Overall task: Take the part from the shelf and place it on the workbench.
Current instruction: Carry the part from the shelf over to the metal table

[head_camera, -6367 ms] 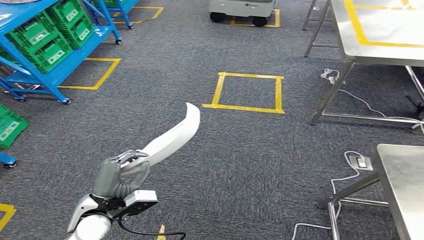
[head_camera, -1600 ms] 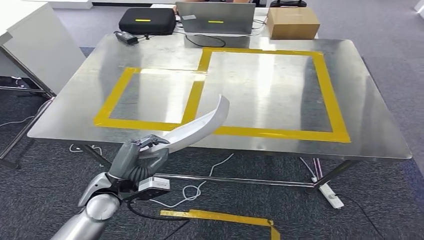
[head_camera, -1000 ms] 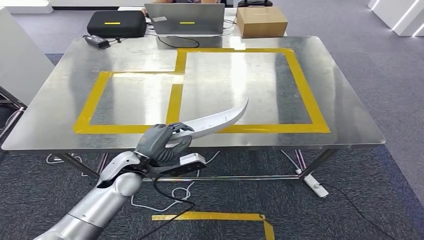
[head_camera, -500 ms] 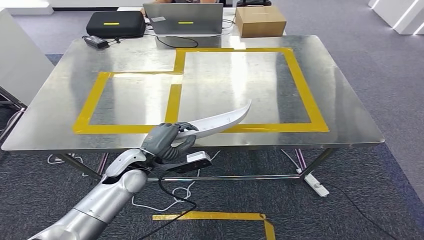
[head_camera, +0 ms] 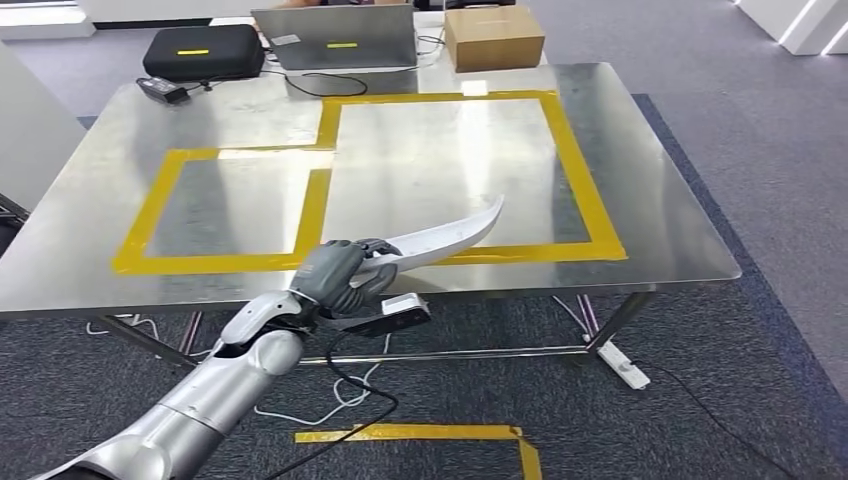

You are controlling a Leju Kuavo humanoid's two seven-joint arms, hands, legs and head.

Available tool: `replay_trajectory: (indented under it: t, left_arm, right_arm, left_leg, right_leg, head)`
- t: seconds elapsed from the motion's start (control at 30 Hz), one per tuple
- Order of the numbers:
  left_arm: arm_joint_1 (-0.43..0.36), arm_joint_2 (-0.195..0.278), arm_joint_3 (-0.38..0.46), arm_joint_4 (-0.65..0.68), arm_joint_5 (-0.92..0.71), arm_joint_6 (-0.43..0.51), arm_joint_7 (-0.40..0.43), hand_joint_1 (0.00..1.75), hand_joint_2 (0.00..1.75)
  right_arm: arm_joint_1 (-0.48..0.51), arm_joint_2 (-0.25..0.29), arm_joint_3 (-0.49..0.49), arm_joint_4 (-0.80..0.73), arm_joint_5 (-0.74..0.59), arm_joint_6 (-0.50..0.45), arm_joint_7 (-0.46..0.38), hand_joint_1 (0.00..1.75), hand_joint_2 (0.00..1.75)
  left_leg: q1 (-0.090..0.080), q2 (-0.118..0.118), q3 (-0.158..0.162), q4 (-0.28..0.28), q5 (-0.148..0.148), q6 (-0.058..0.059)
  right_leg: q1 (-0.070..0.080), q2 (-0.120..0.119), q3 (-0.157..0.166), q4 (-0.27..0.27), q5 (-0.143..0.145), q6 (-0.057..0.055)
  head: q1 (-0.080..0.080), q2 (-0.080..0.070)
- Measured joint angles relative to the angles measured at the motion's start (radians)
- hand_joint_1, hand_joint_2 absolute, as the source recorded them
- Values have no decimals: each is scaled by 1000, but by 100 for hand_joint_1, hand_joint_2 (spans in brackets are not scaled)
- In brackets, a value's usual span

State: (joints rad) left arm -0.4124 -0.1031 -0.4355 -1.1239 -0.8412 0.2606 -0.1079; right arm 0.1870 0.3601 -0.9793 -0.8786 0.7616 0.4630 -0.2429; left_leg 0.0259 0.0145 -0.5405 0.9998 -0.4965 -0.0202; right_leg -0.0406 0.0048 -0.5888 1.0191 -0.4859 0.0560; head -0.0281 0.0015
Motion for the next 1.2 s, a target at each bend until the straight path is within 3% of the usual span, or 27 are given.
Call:
replay_trajectory:
  t: [0.07,0.1,0.2,0.23,0.27,0.3,0.37,0.4,0.47,0.57,0.6,0.7,0.73,0.77,0.8,0.87,0.9,0.97,1.03,1.1,1.13,1.2]
  left_arm:
    - [-3,0,3,3,3,2,1,175,175]
    - [-4,0,6,4,5,3,1,175,175]
    - [-7,1,15,11,12,6,1,175,175]
    - [-6,2,18,15,13,7,1,175,175]
    - [-6,2,21,18,15,7,1,175,175]
    - [-6,3,23,21,15,8,1,175,175]
    - [-7,3,27,24,17,11,1,175,175]
    - [-8,3,29,25,17,12,0,175,175]
    - [-11,3,32,27,18,15,0,175,175]
    - [-13,1,34,29,18,17,-1,175,175]
    - [-14,0,34,29,18,17,-2,175,175]
    - [-16,-1,37,32,18,18,-2,175,175]
    - [-14,-1,37,34,18,18,-2,175,175]
    - [-12,-1,38,36,18,18,-2,175,175]
    - [-10,-1,38,37,18,18,-2,175,175]
    - [-9,-1,38,38,18,18,-2,175,175]
    - [-11,-1,39,39,18,18,-2,175,175]
    - [-14,0,40,40,18,18,-3,175,175]
    - [-15,-1,40,41,18,18,-3,175,175]
    - [-16,-1,40,41,20,20,-4,175,175]
    - [-17,0,40,41,22,21,-4,175,175]
    - [-16,1,41,42,26,22,-5,175,175]
  right_arm:
    - [-6,0,-20,8,20,3,-10,0,0]
    - [-10,0,-29,11,28,4,-14,0,0]
    - [-22,0,-57,20,53,7,-25,0,0]
    - [-25,-1,-66,23,62,8,-28,0,0]
    - [-28,-1,-75,26,70,9,-31,0,0]
    - [-31,-1,-84,29,77,10,-33,0,0]
    - [-37,0,-97,34,88,12,-37,0,0]
    - [-40,0,-102,36,90,12,-39,0,0]
    - [-45,0,-110,42,92,14,-40,0,0]
    - [-47,-1,-119,45,94,15,-41,0,0]
    - [-49,-2,-121,45,94,15,-41,0,0]
    - [-54,-4,-127,47,94,15,-42,0,0]
    - [-54,-4,-129,47,94,15,-42,0,0]
    - [-54,-5,-130,48,94,15,-42,0,0]
    - [-54,-5,-132,48,94,15,-42,0,0]
    - [-54,-5,-134,49,94,15,-42,0,0]
    - [-55,-5,-135,49,94,15,-42,0,0]
    - [-57,-5,-135,51,94,15,-41,0,0]
    - [-57,-4,-136,51,96,15,-42,0,0]
    - [-58,-4,-138,52,103,15,-44,0,0]
    - [-60,-3,-140,52,109,16,-46,0,0]
    - [-63,-3,-147,52,122,19,-50,0,0]
  left_leg:
    - [3,-1,-6,20,-17,-4]
    - [3,-1,-23,57,-38,-6]
    - [-1,-3,-129,254,-112,0]
    - [-3,-3,-157,296,-115,5]
    - [-6,-4,-168,302,-96,12]
    - [-12,-5,-161,268,-59,23]
    - [-26,-10,-120,150,24,53]
    - [-32,-12,-99,99,45,66]
    - [-41,-13,-79,49,41,81]
    - [-36,-14,-56,13,36,77]
    - [-33,-14,-47,7,36,76]
    - [-32,-13,-38,3,28,75]
    - [-32,-13,-35,3,25,74]
    - [-32,-13,-31,3,20,73]
    - [-31,-13,-24,4,15,70]
    - [-31,-13,-7,4,3,62]
    - [-31,-12,-2,5,-3,57]
    - [-34,-11,1,8,-10,45]
    - [-34,-11,3,14,-15,35]
    - [-33,-11,-8,51,-30,25]
    - [-31,-12,-30,95,-47,20]
    - [-27,-12,-104,219,-92,11]
  right_leg:
    - [2,3,2,3,-6,-16]
    - [2,4,4,3,-8,-22]
    - [11,6,13,3,-17,-37]
    - [16,8,17,3,-20,-41]
    - [20,9,24,3,-25,-44]
    - [24,11,32,3,-30,-45]
    - [32,15,46,3,-41,-45]
    - [33,16,50,2,-45,-43]
    - [32,16,49,2,-46,-32]
    - [29,9,44,19,-44,-15]
    - [29,7,29,45,-57,-11]
    - [27,5,-77,212,-125,-1]
    - [26,4,-110,254,-134,2]
    - [26,4,-127,263,-123,5]
    - [25,3,-123,232,-91,7]
    - [24,-2,-77,104,-6,7]
    - [25,-5,-54,46,11,2]
    - [29,-7,-33,2,9,-17]
    - [29,-4,-21,0,9,-36]
    - [25,-2,-7,-2,8,-48]
    - [23,-1,-1,-3,4,-52]
    - [24,1,8,-3,-5,-59]
  head:
    - [-3,0]
    - [-5,0]
    - [-8,0]
    - [-8,0]
    - [-8,0]
    - [-8,0]
    - [-6,0]
    - [-4,0]
    - [-2,0]
    - [-2,0]
    - [0,0]
    - [6,0]
    - [6,0]
    - [6,0]
    - [6,0]
    - [6,0]
    - [6,0]
    - [5,0]
    - [2,0]
    - [0,0]
    - [-2,0]
    - [-4,0]
